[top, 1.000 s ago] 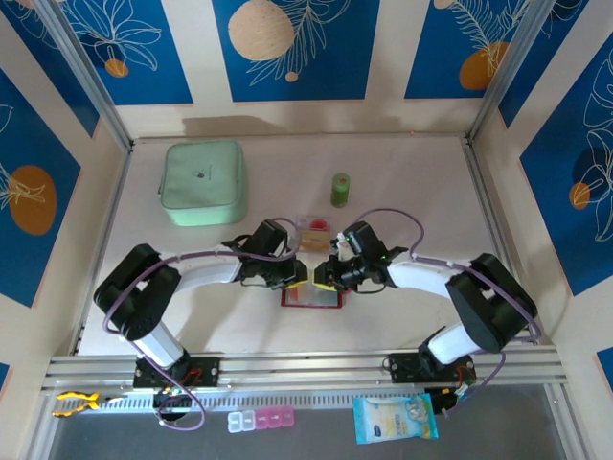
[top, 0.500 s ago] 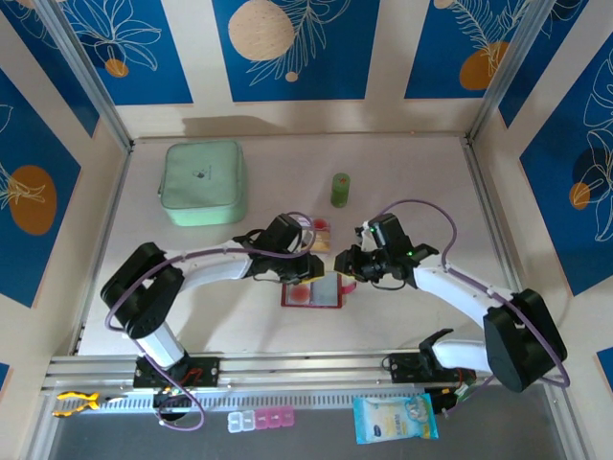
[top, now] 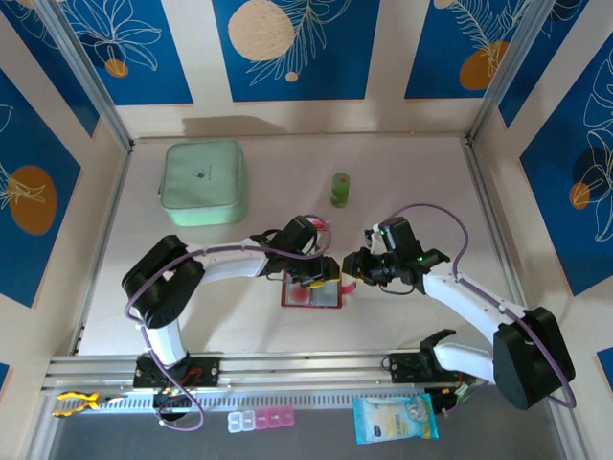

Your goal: Take the credit cards out of the card holder

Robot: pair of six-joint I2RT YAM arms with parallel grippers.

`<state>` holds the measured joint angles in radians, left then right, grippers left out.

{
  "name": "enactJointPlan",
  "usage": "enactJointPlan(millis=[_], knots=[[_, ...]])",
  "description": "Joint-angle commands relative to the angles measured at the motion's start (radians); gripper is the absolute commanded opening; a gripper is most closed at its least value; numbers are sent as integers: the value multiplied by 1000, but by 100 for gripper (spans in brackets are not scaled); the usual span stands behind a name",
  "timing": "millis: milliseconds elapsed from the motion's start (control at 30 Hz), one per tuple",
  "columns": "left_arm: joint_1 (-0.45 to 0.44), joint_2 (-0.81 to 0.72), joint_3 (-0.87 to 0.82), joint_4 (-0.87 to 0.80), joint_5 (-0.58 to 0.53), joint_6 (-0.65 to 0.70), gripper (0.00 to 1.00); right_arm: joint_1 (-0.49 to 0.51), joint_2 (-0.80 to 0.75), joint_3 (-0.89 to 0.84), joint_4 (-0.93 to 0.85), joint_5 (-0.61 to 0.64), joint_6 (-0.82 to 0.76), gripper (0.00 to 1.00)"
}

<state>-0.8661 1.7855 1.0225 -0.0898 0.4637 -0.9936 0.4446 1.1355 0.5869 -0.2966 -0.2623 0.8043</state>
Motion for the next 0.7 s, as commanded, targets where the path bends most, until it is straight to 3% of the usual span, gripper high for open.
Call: enactJointPlan(millis=[0,233,667], knots=[[3,-16,12,-8,1,19,51,-1,-7,-14,-2,-28,4,31],[47,-80,-47,-29,-15,46,46,21,39,-3,38,-47,27,29],[167,-227,-217,-81,-46,107,29,148,230,106,85,-24,59,22]])
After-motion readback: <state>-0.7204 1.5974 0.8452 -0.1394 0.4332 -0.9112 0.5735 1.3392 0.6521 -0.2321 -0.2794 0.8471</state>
